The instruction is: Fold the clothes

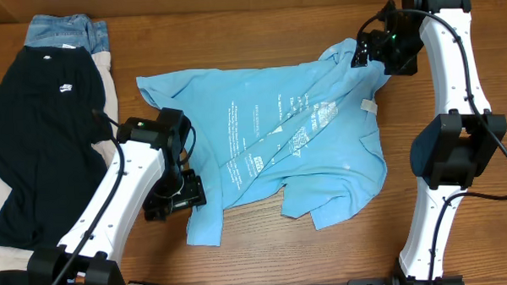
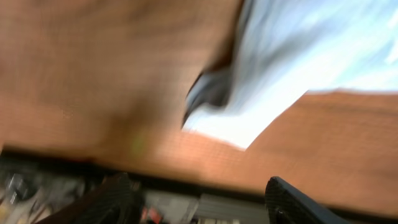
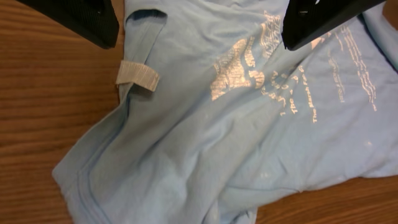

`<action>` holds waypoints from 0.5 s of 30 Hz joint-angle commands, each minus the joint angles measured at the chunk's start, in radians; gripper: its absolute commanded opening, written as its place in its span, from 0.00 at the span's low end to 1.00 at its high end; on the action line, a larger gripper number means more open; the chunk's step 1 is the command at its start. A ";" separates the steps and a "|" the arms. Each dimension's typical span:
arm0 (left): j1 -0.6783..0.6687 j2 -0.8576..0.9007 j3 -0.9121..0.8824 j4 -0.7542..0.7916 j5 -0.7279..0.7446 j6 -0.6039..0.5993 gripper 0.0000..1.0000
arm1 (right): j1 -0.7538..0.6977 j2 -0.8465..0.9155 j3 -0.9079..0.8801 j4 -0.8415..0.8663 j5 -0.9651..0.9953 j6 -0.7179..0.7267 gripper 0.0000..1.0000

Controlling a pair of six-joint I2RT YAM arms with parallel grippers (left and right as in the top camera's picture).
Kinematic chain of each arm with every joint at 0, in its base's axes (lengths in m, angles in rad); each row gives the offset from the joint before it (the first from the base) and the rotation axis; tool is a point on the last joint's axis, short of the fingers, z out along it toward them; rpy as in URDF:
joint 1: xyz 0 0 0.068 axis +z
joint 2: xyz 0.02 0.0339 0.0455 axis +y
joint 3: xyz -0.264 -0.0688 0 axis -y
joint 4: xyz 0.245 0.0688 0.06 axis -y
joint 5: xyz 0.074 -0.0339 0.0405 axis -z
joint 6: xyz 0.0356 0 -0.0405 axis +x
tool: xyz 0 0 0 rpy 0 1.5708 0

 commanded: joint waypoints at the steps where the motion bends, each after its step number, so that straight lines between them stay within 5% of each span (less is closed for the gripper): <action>1: 0.019 -0.020 0.034 0.137 -0.003 0.013 0.72 | -0.004 -0.008 0.019 0.020 -0.005 -0.003 0.88; 6: 0.056 -0.010 0.040 0.479 -0.007 0.120 0.70 | -0.002 -0.008 0.019 0.043 -0.008 -0.004 0.88; 11: 0.129 0.065 0.040 0.735 -0.044 0.174 0.50 | -0.002 -0.008 0.019 0.047 -0.009 -0.003 0.85; 12: 0.150 0.111 0.040 0.809 -0.043 0.207 0.31 | -0.002 -0.008 0.019 0.048 -0.009 -0.003 0.76; 13: 0.159 0.139 0.040 0.850 -0.039 0.232 0.27 | -0.002 -0.008 0.019 0.051 -0.009 -0.003 0.66; 15: 0.179 0.195 0.045 0.913 -0.029 0.252 0.16 | -0.002 -0.008 0.019 0.056 -0.010 -0.003 0.29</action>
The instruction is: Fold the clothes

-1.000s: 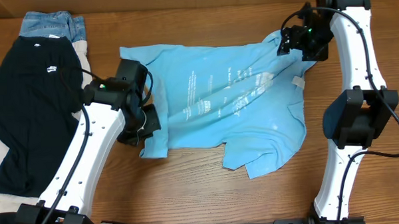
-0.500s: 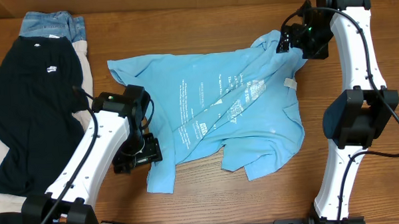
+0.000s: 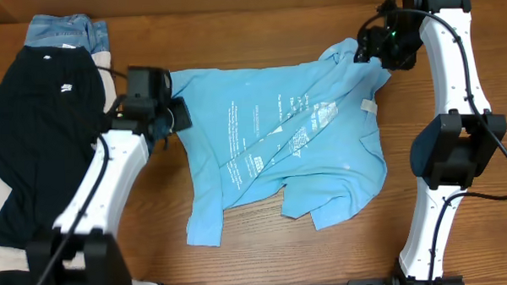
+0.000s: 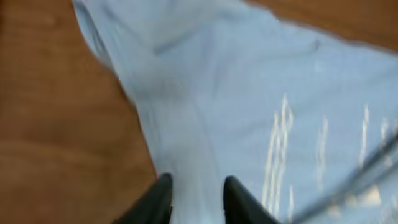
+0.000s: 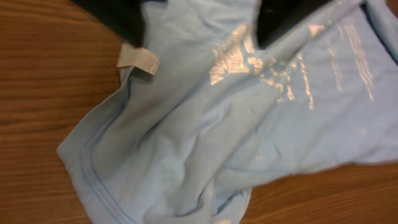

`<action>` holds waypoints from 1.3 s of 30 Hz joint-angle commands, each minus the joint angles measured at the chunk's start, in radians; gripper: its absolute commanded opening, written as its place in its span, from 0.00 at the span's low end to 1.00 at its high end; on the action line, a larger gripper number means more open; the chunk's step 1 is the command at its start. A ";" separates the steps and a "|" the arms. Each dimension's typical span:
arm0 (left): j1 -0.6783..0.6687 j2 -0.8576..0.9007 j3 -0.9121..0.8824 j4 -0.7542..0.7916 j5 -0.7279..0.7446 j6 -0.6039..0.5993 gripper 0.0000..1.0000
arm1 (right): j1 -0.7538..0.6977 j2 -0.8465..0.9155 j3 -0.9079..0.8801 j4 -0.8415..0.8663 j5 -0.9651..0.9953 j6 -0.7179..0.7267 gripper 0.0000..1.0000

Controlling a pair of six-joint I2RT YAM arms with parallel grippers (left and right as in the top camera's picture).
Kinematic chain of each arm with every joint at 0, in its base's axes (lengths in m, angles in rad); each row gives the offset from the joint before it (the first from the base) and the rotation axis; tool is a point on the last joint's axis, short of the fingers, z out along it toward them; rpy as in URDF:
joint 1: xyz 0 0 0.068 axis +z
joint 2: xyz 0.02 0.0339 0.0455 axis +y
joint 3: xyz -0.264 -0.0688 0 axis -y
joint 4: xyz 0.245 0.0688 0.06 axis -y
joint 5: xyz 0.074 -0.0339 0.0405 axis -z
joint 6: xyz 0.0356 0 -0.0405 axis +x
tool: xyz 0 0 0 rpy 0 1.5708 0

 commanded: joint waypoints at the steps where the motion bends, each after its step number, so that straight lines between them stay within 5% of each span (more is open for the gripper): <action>1: 0.044 0.131 0.022 0.088 -0.003 0.093 0.11 | -0.002 -0.008 0.019 0.013 -0.008 -0.001 0.09; 10: 0.060 0.219 0.182 0.045 0.077 0.148 0.04 | 0.026 0.056 0.014 0.133 -0.008 0.002 0.04; 25: 0.052 0.218 0.369 -0.088 0.123 0.192 0.11 | 0.078 0.252 -0.006 0.269 -0.027 0.001 0.04; 34: 0.031 0.219 0.369 -0.064 0.116 0.193 0.34 | 0.061 0.282 -0.062 0.386 0.061 0.018 0.04; 39: 0.010 0.221 0.369 -0.049 0.115 0.192 0.39 | 0.016 0.282 -0.102 0.446 0.106 0.021 0.04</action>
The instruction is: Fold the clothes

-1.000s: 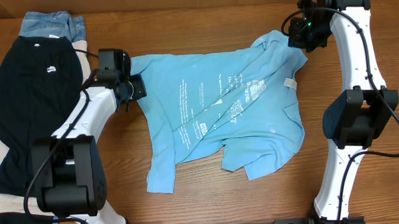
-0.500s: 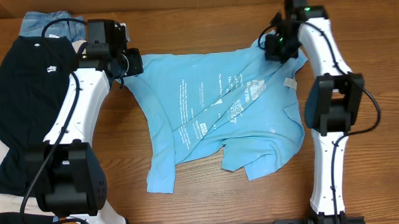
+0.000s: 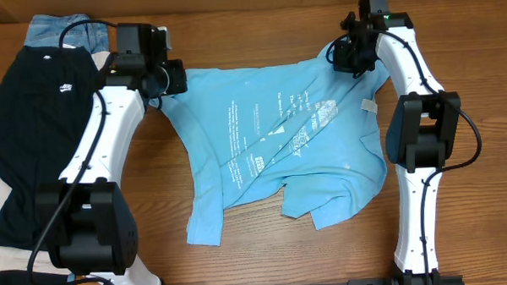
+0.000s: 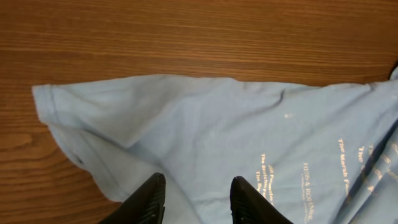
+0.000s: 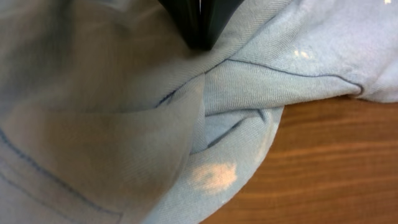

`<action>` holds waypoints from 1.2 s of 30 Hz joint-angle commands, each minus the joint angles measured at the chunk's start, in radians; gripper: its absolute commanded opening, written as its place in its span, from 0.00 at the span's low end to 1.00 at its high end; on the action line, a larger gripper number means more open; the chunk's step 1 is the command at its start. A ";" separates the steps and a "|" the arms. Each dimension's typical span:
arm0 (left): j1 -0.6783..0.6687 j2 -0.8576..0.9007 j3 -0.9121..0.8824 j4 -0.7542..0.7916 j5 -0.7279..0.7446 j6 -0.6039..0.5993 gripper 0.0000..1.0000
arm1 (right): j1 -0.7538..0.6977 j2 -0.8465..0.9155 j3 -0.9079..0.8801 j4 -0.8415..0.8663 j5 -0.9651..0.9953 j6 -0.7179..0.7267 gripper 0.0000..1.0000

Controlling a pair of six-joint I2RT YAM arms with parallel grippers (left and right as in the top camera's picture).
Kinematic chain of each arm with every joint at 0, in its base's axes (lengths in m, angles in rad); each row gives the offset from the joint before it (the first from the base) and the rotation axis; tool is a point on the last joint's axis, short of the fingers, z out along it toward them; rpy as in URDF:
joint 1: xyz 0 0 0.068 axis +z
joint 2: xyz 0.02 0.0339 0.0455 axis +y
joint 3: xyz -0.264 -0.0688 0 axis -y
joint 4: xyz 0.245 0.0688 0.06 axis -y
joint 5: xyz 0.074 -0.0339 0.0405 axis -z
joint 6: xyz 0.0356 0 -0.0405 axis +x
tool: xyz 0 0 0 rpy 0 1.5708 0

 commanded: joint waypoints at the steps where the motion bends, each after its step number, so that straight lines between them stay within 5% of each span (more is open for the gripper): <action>1: -0.021 -0.008 0.026 0.010 0.008 0.016 0.39 | -0.071 0.022 -0.053 0.043 0.103 0.011 0.04; 15: -0.061 -0.003 0.026 0.032 -0.063 0.015 0.35 | -0.246 0.017 0.012 0.018 -0.089 -0.009 0.04; 24: -0.066 0.068 0.089 0.126 -0.045 -0.034 0.32 | -0.208 -0.121 0.103 -0.136 -0.097 -0.009 0.51; 36: -0.093 0.410 0.518 -0.110 0.032 -0.034 0.33 | -0.156 -0.381 0.130 -0.357 -0.095 -0.010 0.64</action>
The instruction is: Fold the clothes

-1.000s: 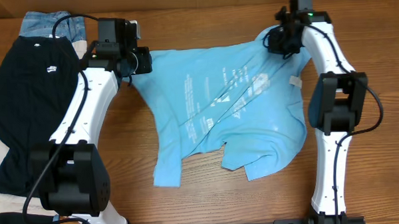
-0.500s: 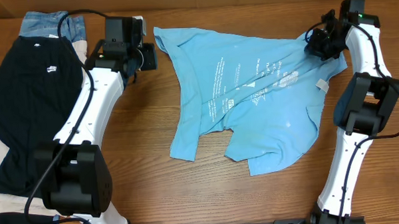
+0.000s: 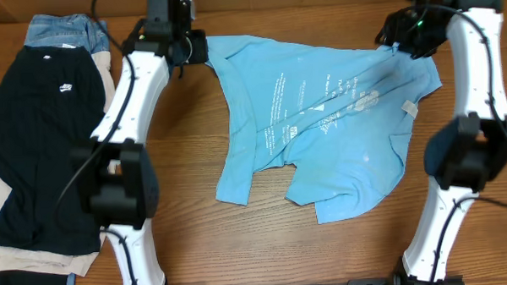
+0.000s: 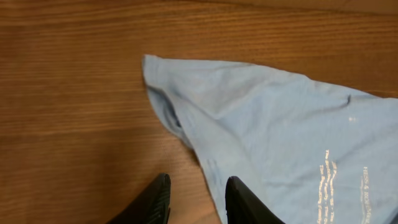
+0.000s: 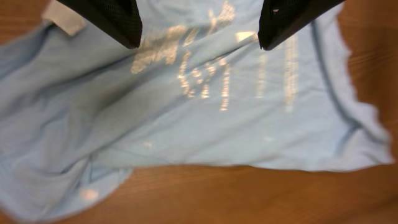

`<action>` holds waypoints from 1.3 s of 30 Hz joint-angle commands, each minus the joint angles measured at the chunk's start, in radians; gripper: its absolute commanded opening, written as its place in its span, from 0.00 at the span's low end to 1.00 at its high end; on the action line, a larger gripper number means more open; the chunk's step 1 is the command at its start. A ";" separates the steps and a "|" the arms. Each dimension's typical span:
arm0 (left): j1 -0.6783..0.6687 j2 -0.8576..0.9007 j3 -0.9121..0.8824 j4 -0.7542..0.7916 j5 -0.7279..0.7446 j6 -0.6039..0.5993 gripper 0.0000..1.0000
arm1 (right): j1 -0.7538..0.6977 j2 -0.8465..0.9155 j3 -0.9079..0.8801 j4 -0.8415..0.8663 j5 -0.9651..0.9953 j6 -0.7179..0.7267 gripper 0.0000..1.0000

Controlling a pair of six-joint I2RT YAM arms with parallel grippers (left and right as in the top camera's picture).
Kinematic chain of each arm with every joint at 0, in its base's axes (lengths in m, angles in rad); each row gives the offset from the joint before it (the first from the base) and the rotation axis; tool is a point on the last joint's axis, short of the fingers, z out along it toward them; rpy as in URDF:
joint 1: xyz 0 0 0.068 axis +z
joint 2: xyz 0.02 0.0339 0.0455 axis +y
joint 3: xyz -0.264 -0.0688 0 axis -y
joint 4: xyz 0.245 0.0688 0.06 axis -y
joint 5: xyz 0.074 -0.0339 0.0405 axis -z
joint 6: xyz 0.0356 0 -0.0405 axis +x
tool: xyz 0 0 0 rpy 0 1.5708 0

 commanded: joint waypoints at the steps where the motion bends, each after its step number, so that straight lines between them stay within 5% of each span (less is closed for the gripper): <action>1: -0.010 0.114 0.107 -0.045 0.075 -0.018 0.33 | 0.016 -0.071 0.027 -0.021 -0.004 -0.001 0.64; 17: -0.076 0.282 0.121 0.032 -0.010 -0.072 0.33 | 0.023 -0.078 0.023 -0.088 0.037 0.000 0.64; 20: -0.076 0.291 0.121 0.031 -0.018 -0.079 0.23 | 0.023 -0.078 0.023 -0.091 0.037 -0.001 0.64; 22: -0.074 0.291 0.121 0.024 -0.019 -0.081 0.05 | 0.023 -0.078 0.023 -0.091 0.037 -0.001 0.64; 26: -0.068 0.283 0.122 0.010 -0.018 -0.084 0.04 | 0.023 -0.078 0.023 -0.091 0.037 -0.001 0.64; 39: 0.099 0.186 0.218 -0.306 -0.065 -0.060 0.04 | 0.024 -0.078 0.023 -0.097 0.048 -0.001 0.64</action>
